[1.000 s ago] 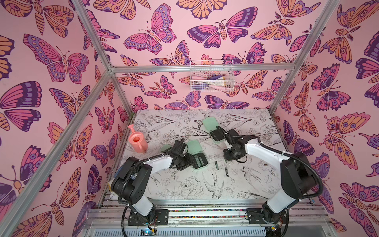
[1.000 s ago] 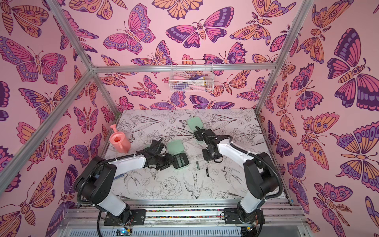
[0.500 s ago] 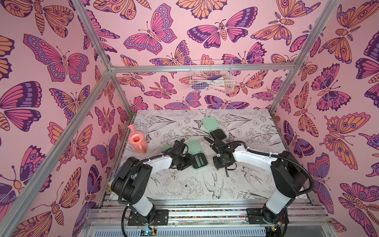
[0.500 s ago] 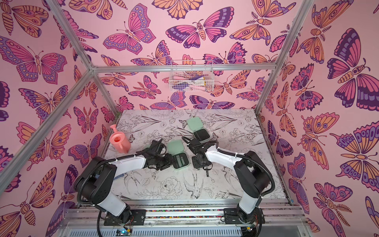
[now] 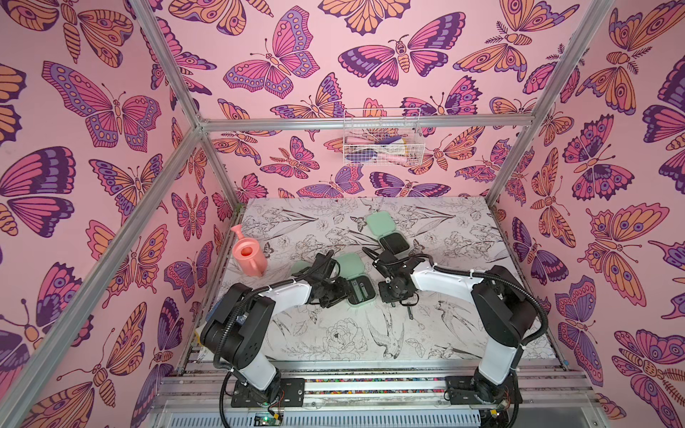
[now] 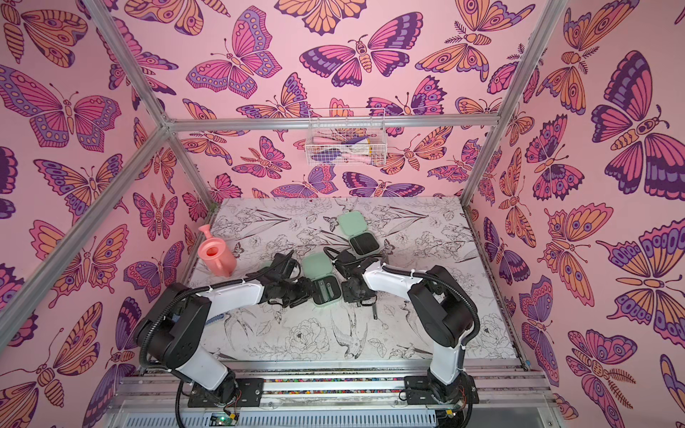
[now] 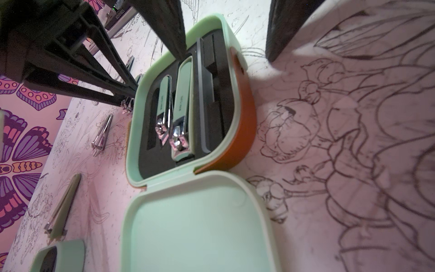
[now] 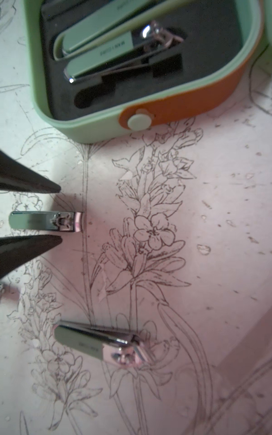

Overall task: Organize nail clipper sets
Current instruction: Pick up the nail clipper from the center of the board.

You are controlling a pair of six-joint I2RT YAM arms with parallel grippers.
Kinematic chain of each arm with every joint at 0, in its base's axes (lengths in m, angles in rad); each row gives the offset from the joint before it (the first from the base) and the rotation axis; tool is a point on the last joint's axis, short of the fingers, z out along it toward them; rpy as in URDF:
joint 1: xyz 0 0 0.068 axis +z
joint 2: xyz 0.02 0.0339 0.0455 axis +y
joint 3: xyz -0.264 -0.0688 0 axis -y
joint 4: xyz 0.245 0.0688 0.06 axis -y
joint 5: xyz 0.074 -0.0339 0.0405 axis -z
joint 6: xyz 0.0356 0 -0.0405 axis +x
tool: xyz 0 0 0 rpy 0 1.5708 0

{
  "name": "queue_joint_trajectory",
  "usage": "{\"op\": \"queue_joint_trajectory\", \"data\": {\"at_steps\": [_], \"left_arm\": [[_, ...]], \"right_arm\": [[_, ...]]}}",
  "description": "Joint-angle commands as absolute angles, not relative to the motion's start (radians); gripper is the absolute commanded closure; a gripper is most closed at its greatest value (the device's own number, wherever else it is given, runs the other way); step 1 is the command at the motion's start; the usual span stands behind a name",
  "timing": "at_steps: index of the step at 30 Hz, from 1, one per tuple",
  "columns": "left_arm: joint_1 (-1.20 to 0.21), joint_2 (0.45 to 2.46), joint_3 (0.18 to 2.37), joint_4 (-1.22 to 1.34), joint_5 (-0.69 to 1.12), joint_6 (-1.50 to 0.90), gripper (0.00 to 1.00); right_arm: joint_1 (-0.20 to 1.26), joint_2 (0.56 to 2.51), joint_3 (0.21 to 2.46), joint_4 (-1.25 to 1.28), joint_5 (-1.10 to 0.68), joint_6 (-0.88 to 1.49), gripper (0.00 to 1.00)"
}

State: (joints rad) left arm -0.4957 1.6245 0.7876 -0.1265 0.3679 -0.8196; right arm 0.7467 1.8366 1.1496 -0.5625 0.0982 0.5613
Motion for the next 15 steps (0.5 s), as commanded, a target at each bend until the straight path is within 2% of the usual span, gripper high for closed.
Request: {"op": "queue_joint_trajectory", "data": {"at_steps": [1, 12, 15], "left_arm": [[-0.492, 1.640, 0.767, -0.140, 0.376, -0.807, 0.43], [-0.491, 1.641, 0.765, -0.140, 0.376, -0.809, 0.43], [-0.491, 1.640, 0.765, -0.140, 0.375, -0.810, 0.43]], "right_arm": [[0.749, 1.846, 1.161, -0.558, 0.109, 0.591, 0.70], [0.749, 1.804, 1.122, -0.560, 0.119, 0.604, 0.77], [0.749, 1.799, 1.121, -0.562, 0.122, 0.604, 0.85]]}}
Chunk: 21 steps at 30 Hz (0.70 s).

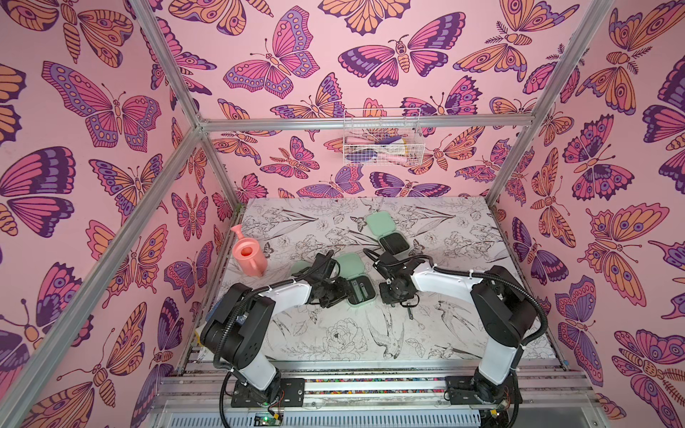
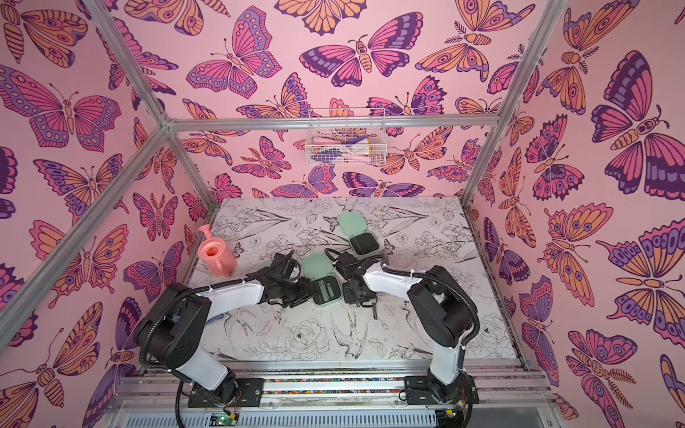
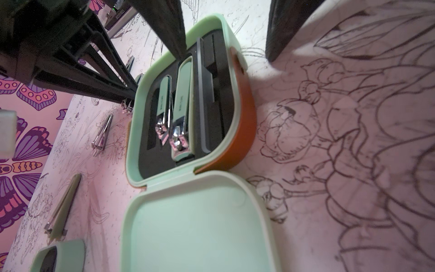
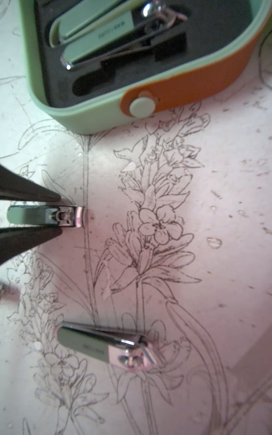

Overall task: Organize nail clipper sets
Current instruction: Pick up the nail clipper from the center of the board.

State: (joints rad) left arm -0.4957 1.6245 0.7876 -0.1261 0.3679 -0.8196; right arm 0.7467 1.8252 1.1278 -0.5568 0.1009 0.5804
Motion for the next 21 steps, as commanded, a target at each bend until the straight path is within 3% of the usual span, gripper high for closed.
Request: {"op": "queue_joint_trajectory", "data": {"at_steps": [1, 7, 21], "left_arm": [[-0.491, 1.640, 0.764, -0.140, 0.375, -0.810, 0.43], [-0.491, 1.638, 0.761, -0.139, 0.373, -0.811, 0.43], [-0.491, 1.639, 0.757, -0.141, 0.371, -0.811, 0.43]], "right_arm": [[0.749, 1.796, 1.122, -0.564, 0.122, 0.603, 0.89], [0.749, 1.773, 1.170, -0.606, 0.126, 0.568, 0.98], [0.758, 1.863, 1.392, -0.638, -0.019, 0.388, 0.97]]}}
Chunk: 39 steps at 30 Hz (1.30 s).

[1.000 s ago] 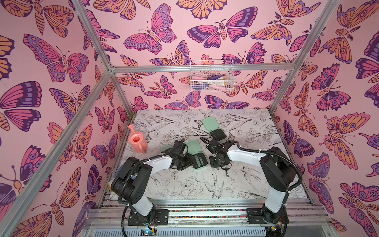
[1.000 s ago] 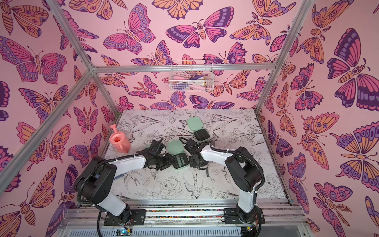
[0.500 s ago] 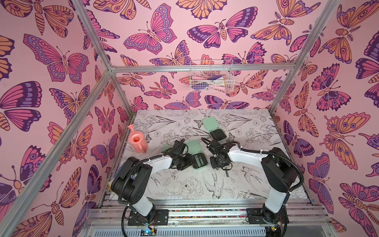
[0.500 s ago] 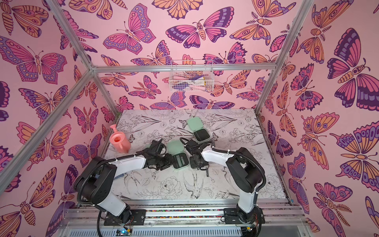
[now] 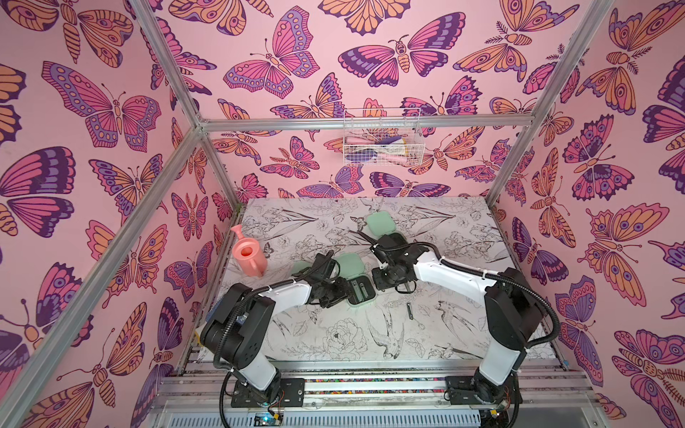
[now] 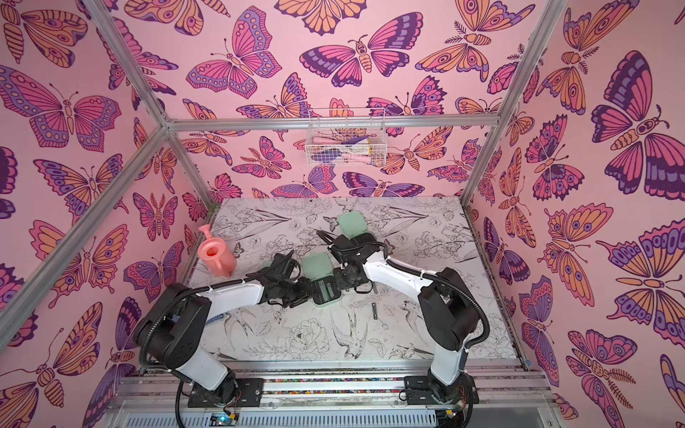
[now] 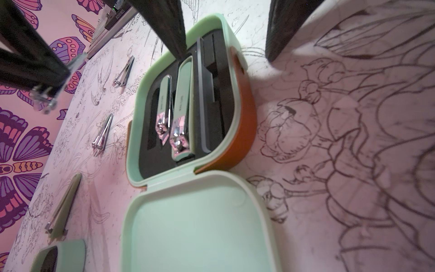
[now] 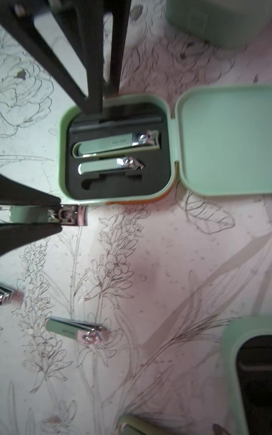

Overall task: Organize nail clipper sets
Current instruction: Pick up the nail clipper from the center of the board, then place the nail clipper in the storage box.

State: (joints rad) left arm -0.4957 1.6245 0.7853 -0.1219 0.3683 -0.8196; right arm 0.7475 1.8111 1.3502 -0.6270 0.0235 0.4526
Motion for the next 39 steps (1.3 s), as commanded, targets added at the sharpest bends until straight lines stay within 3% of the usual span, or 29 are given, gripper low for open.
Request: {"op": "queue_joint_trajectory", "data": {"at_steps": [1, 15, 39], "left_arm": [[-0.491, 1.640, 0.755, -0.141, 0.371, -0.811, 0.43], [-0.487, 1.644, 0.753, -0.141, 0.370, -0.812, 0.43], [-0.480, 1.641, 0.751, -0.141, 0.374, -0.812, 0.44]], "right_arm": [[0.761, 1.880, 1.410, -0.641, -0.024, 0.372, 0.97], [0.776, 2.001, 1.482, -0.627, -0.048, 0.328, 0.97], [0.790, 2.040, 1.465, -0.615, -0.024, 0.387, 0.97]]}}
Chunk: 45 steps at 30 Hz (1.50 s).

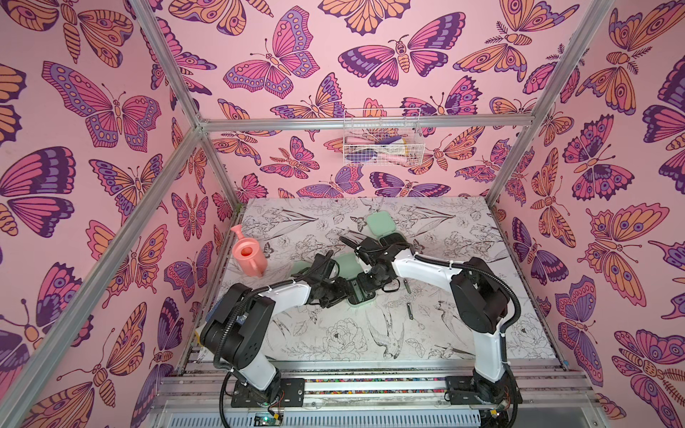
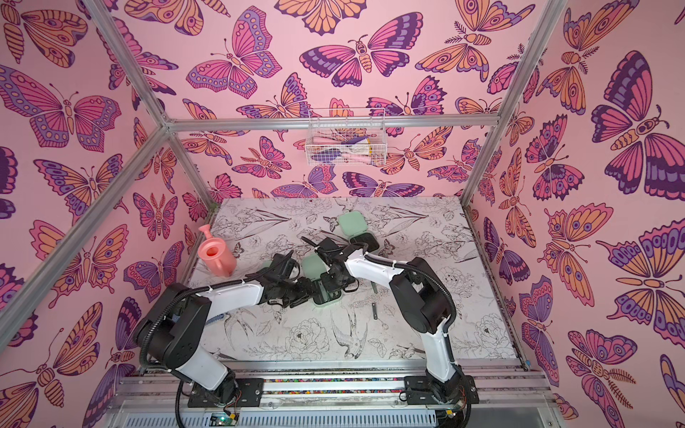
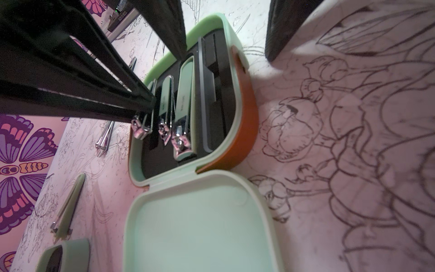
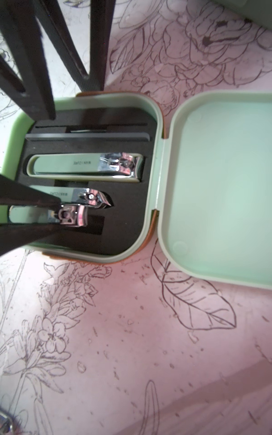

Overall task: Organize nail clipper sets
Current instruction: Place the nail clipper in the storage box.

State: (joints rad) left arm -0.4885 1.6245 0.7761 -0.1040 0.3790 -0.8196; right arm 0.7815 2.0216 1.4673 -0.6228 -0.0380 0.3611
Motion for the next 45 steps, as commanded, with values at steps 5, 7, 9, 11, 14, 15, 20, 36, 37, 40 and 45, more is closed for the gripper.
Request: {"op": "queue_joint_trajectory", "data": {"at_steps": [5, 7, 9, 11, 14, 15, 20, 36, 37, 40, 45], "left_arm": [[-0.480, 1.640, 0.753, -0.141, 0.374, -0.811, 0.44], [-0.479, 1.639, 0.752, -0.141, 0.374, -0.812, 0.44], [-0.479, 1.639, 0.753, -0.141, 0.376, -0.813, 0.44], [-0.479, 1.638, 0.752, -0.141, 0.376, -0.812, 0.44], [-0.479, 1.638, 0.752, -0.141, 0.375, -0.813, 0.44], [-0.479, 1.638, 0.752, -0.141, 0.375, -0.812, 0.44], [-0.479, 1.637, 0.751, -0.140, 0.376, -0.812, 0.44], [-0.477, 1.638, 0.749, -0.140, 0.377, -0.811, 0.44], [-0.477, 1.638, 0.749, -0.140, 0.376, -0.811, 0.44], [-0.478, 1.638, 0.749, -0.141, 0.376, -0.811, 0.44], [-0.477, 1.638, 0.748, -0.140, 0.377, -0.811, 0.44]], "right_arm": [[0.794, 2.036, 1.449, -0.615, -0.014, 0.395, 0.97], [0.793, 2.036, 1.447, -0.617, -0.008, 0.397, 0.97], [0.796, 2.037, 1.448, -0.620, -0.001, 0.396, 0.97], [0.799, 2.037, 1.450, -0.627, 0.009, 0.396, 0.97], [0.804, 2.040, 1.454, -0.633, 0.019, 0.397, 0.97], [0.805, 2.042, 1.455, -0.634, 0.020, 0.396, 0.97], [0.812, 2.046, 1.458, -0.635, 0.031, 0.405, 0.97], [0.826, 2.071, 1.475, -0.653, 0.070, 0.413, 0.97], [0.827, 2.071, 1.477, -0.654, 0.073, 0.413, 0.97], [0.828, 2.073, 1.478, -0.650, 0.077, 0.419, 0.97], [0.830, 2.074, 1.480, -0.644, 0.085, 0.426, 0.97]]}}
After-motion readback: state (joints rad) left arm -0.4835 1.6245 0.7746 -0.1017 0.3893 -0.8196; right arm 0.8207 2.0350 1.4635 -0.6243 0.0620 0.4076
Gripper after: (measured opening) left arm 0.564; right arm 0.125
